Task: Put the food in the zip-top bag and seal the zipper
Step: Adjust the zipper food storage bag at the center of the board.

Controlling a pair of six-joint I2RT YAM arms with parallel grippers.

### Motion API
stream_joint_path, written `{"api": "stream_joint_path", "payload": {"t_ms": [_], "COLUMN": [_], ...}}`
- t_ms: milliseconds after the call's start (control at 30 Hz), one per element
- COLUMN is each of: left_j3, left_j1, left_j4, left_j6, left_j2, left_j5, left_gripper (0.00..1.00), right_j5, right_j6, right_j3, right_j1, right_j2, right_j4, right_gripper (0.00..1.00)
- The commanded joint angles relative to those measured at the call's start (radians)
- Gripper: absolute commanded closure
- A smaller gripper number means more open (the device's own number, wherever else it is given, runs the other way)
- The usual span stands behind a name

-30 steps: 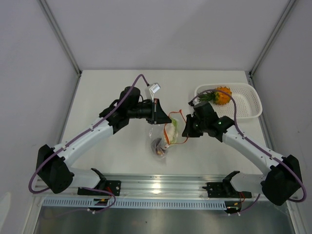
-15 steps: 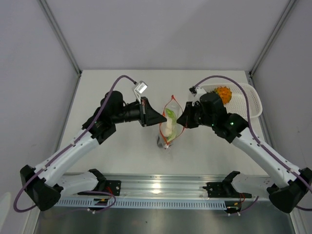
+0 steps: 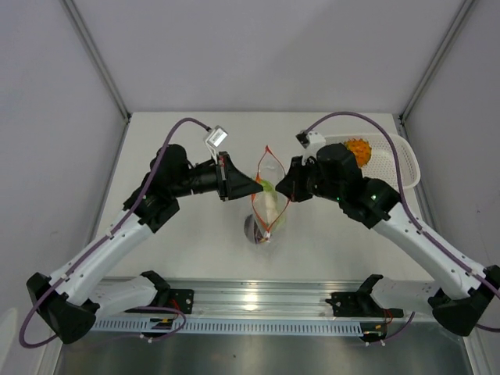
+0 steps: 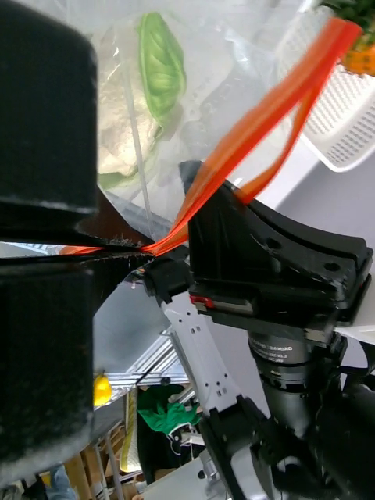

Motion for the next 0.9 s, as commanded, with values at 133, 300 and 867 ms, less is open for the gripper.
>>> {"api": "stream_joint_path", "payload": {"t_ms": [133, 300, 867], "left_j3": [-0.129, -0.063, -0.028], "left_j1": [0.009, 0.006, 0.016], "left_j4": [0.053, 0.0, -0.091], "left_j6": [-0.026, -0.005, 0.089], "left_j2": [0.144, 0.064, 0.067], "left_j5": [0.021, -0.002, -0.083], "left_gripper": [0.99, 0.99, 1.0], "right_j5": [0.011, 0.069, 0.158], "right_j6": [0.028, -0.019, -0.104], "right_j3": [-0.168, -0.104, 0.057], "right_j1": [-0.012, -0.01, -0.062], "right_j2": [0.064, 0.064, 0.124], "right_j4": [0.059, 0.012, -0.086], "right_gripper": [1.0, 1.0, 0.54]}}
